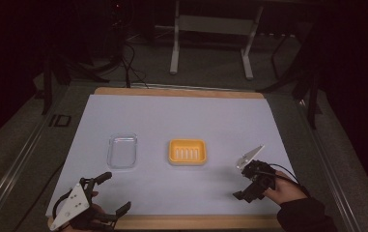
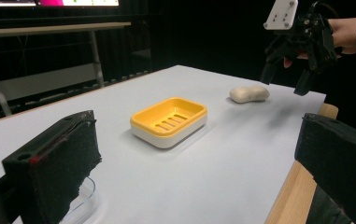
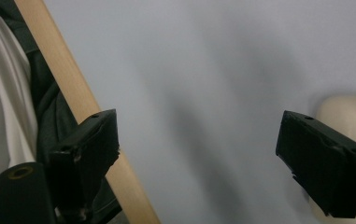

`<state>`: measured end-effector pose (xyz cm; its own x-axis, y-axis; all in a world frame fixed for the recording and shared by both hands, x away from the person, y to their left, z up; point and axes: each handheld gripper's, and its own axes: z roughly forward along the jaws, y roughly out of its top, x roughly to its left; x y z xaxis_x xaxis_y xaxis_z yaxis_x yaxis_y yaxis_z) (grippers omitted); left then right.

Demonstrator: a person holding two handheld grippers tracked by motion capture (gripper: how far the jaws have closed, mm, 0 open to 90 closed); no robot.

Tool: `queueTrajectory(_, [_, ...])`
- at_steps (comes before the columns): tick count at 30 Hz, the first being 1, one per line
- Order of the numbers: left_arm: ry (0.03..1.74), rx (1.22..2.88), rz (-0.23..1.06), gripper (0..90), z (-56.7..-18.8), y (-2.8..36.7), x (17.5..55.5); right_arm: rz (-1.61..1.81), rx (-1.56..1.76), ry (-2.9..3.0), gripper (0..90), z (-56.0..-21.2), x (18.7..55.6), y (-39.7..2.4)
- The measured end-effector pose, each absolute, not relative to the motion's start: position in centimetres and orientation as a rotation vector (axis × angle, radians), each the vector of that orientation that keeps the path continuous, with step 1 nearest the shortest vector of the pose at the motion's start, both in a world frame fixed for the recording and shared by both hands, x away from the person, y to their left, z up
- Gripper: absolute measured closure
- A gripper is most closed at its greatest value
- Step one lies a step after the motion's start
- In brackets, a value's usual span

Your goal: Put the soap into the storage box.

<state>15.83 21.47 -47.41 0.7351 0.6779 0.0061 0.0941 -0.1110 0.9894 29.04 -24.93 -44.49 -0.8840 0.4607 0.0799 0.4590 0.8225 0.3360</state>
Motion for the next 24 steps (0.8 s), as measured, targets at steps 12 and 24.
queueTrajectory(12, [0.631, 1.634, 0.541, 0.1, -47.4, 21.5, 15.9, 0.270, 0.755, 3.106, 13.1, -45.2, 29.4, -25.0])
queueTrajectory(24, [0.630, 1.634, 0.524, 0.1, -47.5, 21.4, 16.0, 0.099, 0.770, 3.129, 13.9, -45.7, 29.8, -25.6])
